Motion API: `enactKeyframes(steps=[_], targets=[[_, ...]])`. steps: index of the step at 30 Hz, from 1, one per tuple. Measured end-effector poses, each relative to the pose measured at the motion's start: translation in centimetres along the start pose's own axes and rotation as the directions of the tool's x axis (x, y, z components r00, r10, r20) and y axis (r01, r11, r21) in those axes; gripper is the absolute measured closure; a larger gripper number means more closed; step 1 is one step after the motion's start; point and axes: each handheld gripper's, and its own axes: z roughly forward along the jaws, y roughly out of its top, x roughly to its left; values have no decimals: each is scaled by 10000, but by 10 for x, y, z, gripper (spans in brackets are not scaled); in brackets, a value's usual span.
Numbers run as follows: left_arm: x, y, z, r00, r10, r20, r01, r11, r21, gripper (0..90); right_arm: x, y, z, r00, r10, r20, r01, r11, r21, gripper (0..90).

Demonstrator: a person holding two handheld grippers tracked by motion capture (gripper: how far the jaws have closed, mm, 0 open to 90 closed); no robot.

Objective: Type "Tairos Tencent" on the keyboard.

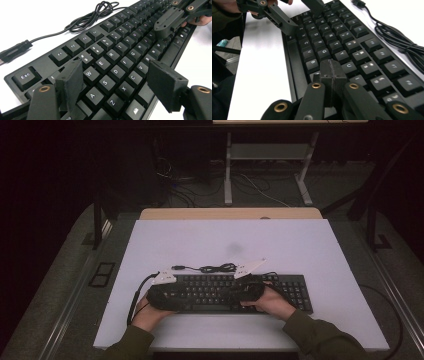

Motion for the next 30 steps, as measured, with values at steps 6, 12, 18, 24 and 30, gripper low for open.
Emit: enactKeyframes(steps=[6,12,18,24,30], targets=[[0,-2,-2,9999,-23,-112,22,10000,-40,264,3,2,6,9997,-151,-179,154,9998,148,895],[-1,-3,-4,9999,-1,-161,0,10000,-39,253,5,3,11,9994,-211,-268,220,9992,320,894],[-1,-3,-3,9994,30,-356,-33,9999,-95,193,7,2,14,9992,-222,-322,237,9986,467,895],[-1,-3,-3,9992,49,-390,-54,9999,-132,151,8,2,17,9990,-369,-259,385,9971,656,895],[-1,-3,-3,9991,71,-416,-77,9999,-153,153,8,3,15,9992,-339,-213,351,9976,590,895]])
